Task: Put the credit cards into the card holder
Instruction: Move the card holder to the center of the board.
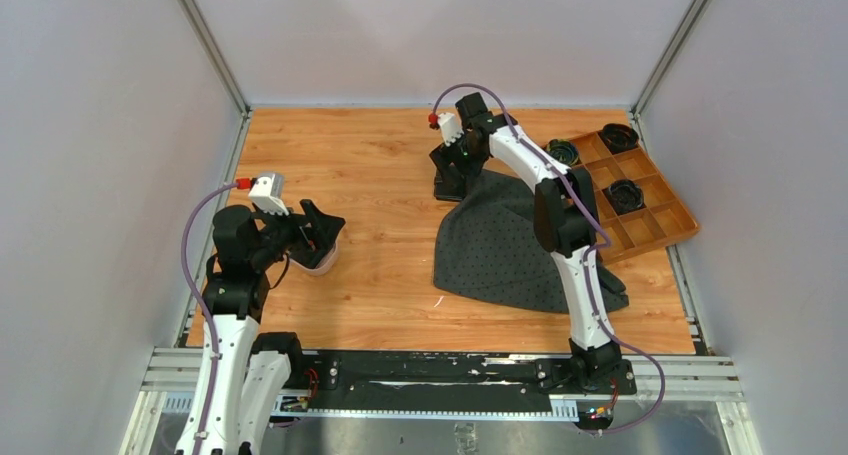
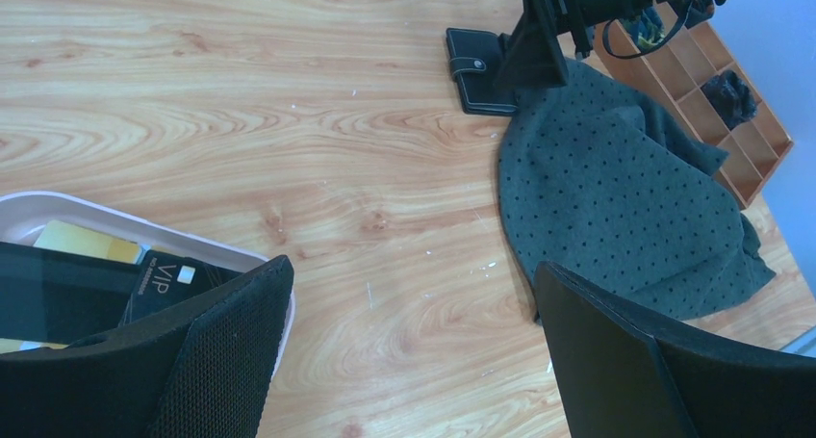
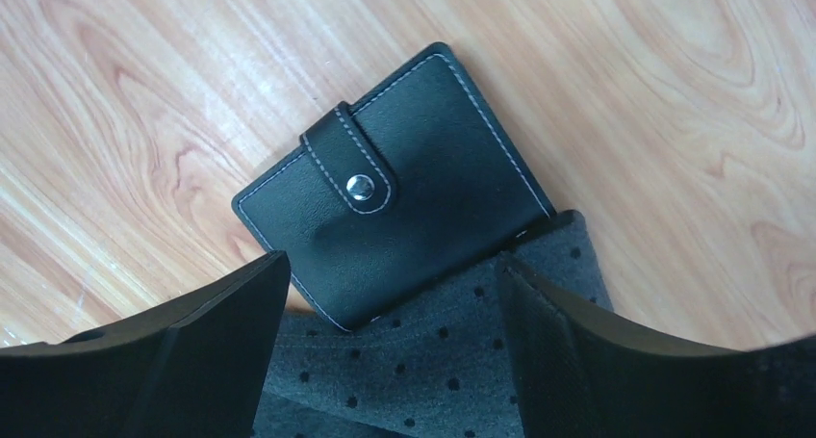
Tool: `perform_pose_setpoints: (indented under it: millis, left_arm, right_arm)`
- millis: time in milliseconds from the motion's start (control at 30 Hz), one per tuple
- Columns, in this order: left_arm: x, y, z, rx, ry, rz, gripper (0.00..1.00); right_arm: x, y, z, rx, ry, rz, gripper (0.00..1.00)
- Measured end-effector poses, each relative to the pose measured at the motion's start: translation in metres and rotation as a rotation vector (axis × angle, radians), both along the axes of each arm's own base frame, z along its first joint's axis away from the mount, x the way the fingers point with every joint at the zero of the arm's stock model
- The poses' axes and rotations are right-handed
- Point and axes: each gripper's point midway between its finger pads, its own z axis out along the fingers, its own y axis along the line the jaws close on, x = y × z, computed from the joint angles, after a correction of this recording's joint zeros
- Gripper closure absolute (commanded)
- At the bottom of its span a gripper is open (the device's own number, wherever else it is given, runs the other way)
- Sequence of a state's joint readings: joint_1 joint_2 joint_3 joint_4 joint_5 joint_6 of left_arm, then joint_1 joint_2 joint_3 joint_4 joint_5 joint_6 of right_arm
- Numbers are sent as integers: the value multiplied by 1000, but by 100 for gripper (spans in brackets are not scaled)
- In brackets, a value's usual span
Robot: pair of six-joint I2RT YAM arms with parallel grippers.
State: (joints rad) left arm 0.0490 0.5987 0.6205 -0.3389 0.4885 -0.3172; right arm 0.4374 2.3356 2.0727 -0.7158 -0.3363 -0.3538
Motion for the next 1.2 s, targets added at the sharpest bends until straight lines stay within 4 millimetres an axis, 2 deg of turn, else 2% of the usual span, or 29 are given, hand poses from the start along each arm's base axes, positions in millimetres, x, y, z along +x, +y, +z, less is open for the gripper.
perform_pose_setpoints:
  millis: [200, 400, 433, 633, 833, 900, 967, 1200]
  left_arm:
    - [0, 1, 1, 2, -5, 4, 0]
    - [0, 1, 1, 3, -6, 7, 0]
    - [0, 1, 1, 2, -6, 7, 0]
    - [0, 2, 1, 3, -5, 10, 0]
    - [0, 1, 1, 2, -5, 8, 0]
    - [-1, 0, -2, -1, 1, 1, 0]
    - [-2, -2, -3, -8, 5, -8, 0]
    - [-3, -10, -6, -36, 13, -51, 0]
  right_arm:
    - [3, -2, -2, 39, 61, -154, 23]
    - [1, -2, -24, 47, 126, -210, 34]
    - [2, -1, -23, 55, 126, -213, 35]
    - [1, 5, -24, 87, 144, -198, 51]
    - [-3, 16, -22, 129, 137, -107, 69]
    - [-10, 22, -21, 147, 137, -57, 71]
    - [-27, 31, -21, 161, 153, 7, 74]
    - [-109, 68, -25, 185, 234, 257, 74]
